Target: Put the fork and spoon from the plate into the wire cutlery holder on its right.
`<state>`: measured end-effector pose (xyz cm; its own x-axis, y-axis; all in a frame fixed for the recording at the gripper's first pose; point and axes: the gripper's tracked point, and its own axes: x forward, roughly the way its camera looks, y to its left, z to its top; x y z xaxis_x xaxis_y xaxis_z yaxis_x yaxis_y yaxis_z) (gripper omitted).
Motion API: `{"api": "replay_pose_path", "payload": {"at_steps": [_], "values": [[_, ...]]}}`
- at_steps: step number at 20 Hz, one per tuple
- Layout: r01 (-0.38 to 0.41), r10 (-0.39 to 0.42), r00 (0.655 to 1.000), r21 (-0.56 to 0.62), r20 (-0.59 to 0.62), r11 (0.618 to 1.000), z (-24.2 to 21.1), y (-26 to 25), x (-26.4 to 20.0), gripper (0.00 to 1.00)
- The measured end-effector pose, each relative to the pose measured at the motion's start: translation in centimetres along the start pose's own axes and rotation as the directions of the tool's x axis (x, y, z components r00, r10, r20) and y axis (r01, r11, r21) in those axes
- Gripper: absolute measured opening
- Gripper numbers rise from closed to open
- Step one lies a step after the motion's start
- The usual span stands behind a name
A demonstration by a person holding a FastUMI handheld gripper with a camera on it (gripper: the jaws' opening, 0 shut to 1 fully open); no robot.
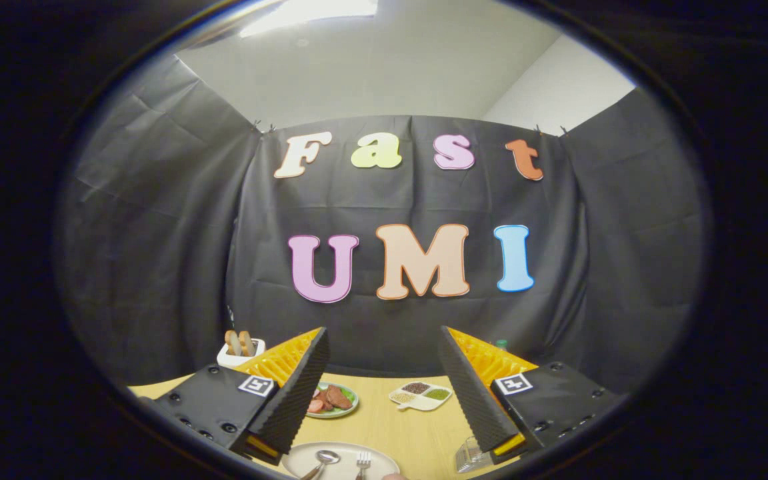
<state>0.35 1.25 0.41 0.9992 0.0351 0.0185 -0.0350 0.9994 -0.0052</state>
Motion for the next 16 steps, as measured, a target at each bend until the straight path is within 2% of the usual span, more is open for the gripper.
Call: {"api": "replay_pose_path", "payload": {"at_steps": [8, 13, 16], "values": [[-0.038, 0.036, 0.997, -0.02, -0.072, 0.999, -2.5, 0.7, 0.9, 1.0], [-0.035, 0.018, 0.98, -0.085, -0.198, 0.996, -6.9, 0.2, 1.6, 1.0], [-0.059, 0.038, 0.958, -0.067, -0.284, 0.996, -9.9, 0.8, 1.4, 1.0]]}}
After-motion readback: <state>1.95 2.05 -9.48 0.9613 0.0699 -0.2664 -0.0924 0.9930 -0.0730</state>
